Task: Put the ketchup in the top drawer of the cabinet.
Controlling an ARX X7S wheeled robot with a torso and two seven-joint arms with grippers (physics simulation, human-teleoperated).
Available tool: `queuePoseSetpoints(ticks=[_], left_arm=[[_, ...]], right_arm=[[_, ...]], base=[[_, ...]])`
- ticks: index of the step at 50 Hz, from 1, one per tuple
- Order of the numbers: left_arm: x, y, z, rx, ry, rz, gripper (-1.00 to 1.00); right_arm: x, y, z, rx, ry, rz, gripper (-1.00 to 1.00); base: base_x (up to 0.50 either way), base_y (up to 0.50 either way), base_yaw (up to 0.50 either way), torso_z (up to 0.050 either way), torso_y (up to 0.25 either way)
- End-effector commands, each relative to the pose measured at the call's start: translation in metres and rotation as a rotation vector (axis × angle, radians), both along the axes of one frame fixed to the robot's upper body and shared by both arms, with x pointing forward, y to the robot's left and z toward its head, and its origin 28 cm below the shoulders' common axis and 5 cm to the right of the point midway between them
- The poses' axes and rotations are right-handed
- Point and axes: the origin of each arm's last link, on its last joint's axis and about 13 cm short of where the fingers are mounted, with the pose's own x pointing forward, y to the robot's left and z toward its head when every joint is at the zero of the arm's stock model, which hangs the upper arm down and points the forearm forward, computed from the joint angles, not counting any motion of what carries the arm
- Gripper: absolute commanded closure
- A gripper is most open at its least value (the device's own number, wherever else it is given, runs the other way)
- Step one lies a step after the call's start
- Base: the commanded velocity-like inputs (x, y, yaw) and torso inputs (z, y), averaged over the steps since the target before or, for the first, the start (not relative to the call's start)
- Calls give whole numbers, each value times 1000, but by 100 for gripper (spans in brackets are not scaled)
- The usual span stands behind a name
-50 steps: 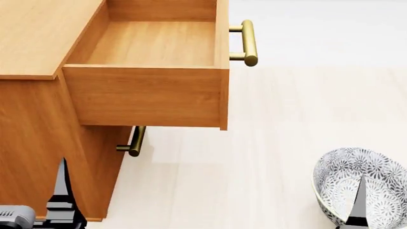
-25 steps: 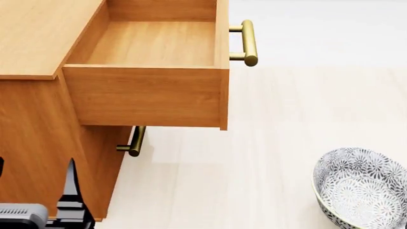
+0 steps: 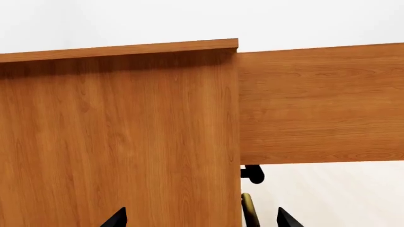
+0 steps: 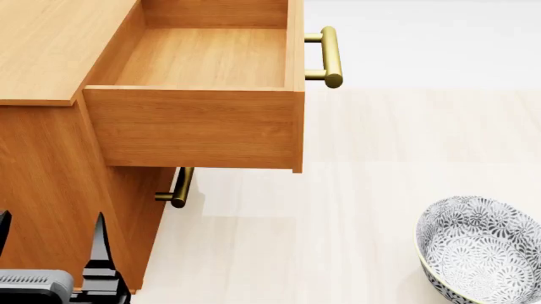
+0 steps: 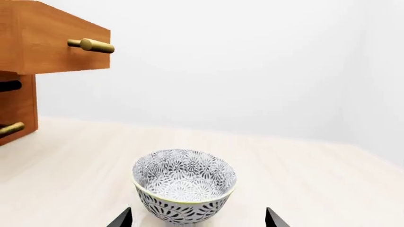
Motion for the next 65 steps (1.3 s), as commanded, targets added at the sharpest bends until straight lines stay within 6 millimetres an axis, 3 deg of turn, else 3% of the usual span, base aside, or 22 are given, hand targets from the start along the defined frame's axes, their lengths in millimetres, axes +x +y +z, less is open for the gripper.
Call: queuePoseSetpoints(ticks=[1,19,65], left_arm=[[2,1,-3,0,7,6,-100],[4,2,-6,-1,15,11,-100],[4,4,-7,-7,22,19,-100]], right_arm=[[-22,0,-13,10,30,-12,-100],[-23,-2,-31,50,89,-46,-100],[-8,-1,-43,91,213,-92,-100]], base=[[0,0,0,0,0],[0,0,0,0,0],[0,0,0,0,0]])
